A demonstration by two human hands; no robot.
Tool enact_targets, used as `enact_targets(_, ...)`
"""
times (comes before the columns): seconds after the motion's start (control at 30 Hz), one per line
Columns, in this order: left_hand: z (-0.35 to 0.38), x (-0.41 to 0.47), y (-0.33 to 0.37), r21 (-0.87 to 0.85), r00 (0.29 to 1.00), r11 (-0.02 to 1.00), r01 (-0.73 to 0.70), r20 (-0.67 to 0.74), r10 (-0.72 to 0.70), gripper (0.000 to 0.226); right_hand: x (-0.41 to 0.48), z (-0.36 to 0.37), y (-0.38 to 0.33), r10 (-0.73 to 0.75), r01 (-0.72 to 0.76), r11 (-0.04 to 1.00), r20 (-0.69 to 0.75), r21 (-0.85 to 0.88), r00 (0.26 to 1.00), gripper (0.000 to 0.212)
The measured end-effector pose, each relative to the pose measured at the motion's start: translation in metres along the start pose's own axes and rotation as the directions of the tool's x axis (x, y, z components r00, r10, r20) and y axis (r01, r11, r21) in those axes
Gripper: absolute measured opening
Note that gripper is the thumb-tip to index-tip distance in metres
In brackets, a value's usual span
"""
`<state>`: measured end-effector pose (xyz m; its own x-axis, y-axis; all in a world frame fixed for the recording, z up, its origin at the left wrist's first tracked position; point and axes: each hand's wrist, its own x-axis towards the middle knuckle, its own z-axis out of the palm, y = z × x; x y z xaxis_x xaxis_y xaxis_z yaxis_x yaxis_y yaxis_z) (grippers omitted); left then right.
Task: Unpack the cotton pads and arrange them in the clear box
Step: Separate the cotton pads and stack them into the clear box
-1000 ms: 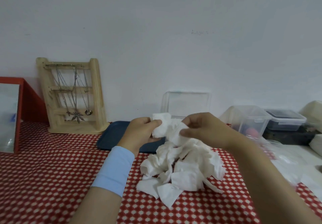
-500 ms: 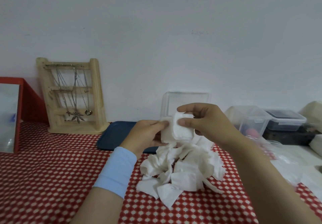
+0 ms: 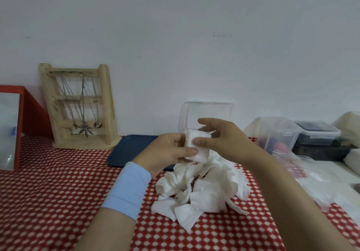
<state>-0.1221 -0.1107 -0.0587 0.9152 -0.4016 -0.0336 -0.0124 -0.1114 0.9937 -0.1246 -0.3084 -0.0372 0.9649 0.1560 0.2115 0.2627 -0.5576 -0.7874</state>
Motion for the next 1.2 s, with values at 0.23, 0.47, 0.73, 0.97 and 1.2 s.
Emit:
enact_targets(0.23,0.003,0.005,0.001,0.127,0.989,0.992,0.003,-0.146,0.015,0.052,-0.005,-0.009,-0.002,0.028,-0.041,0.996,0.153,0.082,0.988,0.02)
enact_targets(0.47,0.009,0.016,0.015,0.221,0.97,0.975,-0.02,-0.231,0.072,0.047,0.003,-0.043,0.004,0.087,-0.09,0.991,0.028,0.102,0.996,0.015)
enact_targets(0.73,0.035,0.091,0.057,0.668,0.984,0.741,-0.073,-0.073,0.163,0.022,0.049,-0.096,0.025,0.203,-0.16,0.962,-0.188,0.223,0.961,0.018)
enact_targets(0.97,0.077,0.15,0.033,0.916,0.987,0.389,-0.102,0.142,-0.075,0.042,0.066,-0.093,0.048,0.364,-0.291,0.872,-0.122,0.392,0.923,0.03)
enact_targets(1.2,0.072,0.173,0.01,0.927,0.991,0.37,-0.059,0.1,-0.09,0.04,0.074,-0.079,0.073,0.454,-0.399,0.84,-0.073,0.367,0.888,0.038)
